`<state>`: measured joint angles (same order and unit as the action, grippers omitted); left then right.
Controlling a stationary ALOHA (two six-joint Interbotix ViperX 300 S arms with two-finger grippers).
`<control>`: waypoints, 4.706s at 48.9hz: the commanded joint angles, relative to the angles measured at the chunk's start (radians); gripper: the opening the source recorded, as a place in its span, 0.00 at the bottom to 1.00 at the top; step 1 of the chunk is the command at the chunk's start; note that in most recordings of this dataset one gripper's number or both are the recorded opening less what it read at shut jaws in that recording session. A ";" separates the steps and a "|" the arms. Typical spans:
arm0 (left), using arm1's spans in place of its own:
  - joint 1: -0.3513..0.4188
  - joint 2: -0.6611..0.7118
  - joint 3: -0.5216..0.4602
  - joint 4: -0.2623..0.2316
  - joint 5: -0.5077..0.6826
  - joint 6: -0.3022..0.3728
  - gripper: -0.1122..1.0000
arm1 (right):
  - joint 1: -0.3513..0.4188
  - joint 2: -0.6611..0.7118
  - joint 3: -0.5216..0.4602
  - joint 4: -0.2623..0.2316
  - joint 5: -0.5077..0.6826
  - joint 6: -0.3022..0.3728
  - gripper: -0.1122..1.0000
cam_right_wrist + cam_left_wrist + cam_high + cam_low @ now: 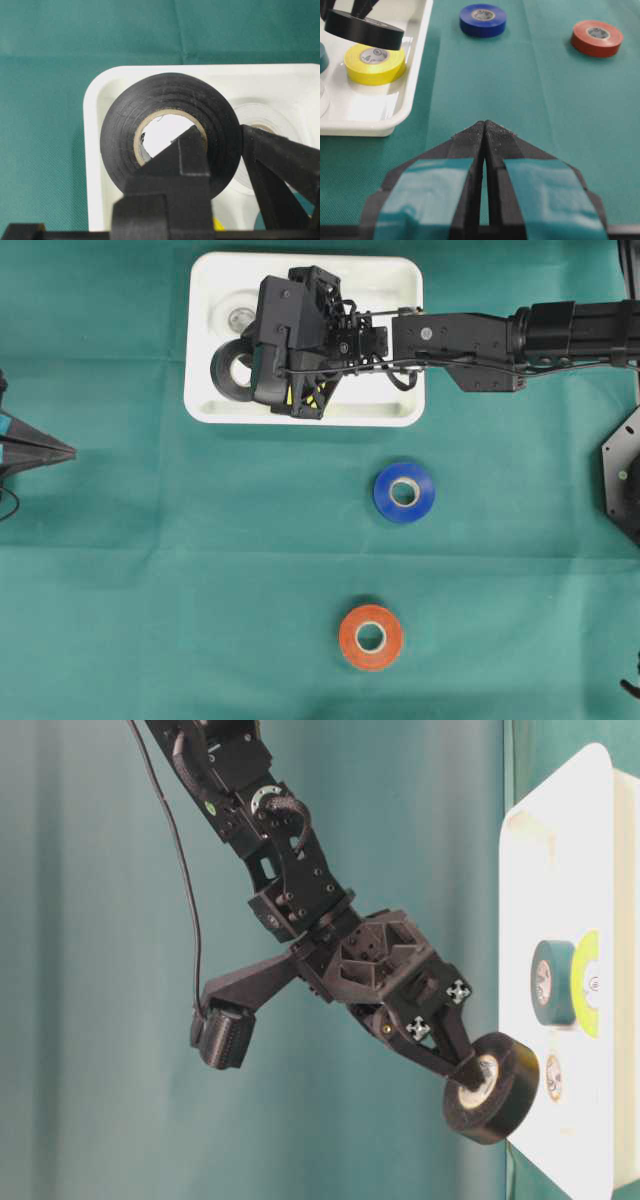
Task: Put the tape into the white case with the right arm.
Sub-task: 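Open the right gripper in the tray and withdraw right, then move the open right gripper down toward the orange-red tape roll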
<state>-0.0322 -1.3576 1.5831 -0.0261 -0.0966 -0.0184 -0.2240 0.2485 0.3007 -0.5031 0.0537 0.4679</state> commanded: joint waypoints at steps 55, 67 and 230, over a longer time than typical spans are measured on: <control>-0.002 0.009 -0.011 0.002 -0.005 0.000 0.10 | -0.003 -0.029 0.031 -0.003 -0.002 -0.003 0.69; -0.003 0.008 -0.011 0.002 -0.005 0.000 0.10 | -0.002 -0.140 0.160 -0.003 0.002 -0.003 0.69; -0.003 0.008 -0.011 0.003 -0.005 0.000 0.10 | 0.337 -0.551 0.767 -0.005 -0.209 0.021 0.68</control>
<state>-0.0337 -1.3576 1.5831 -0.0261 -0.0966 -0.0184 0.0951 -0.3191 1.1075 -0.5047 -0.1442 0.4893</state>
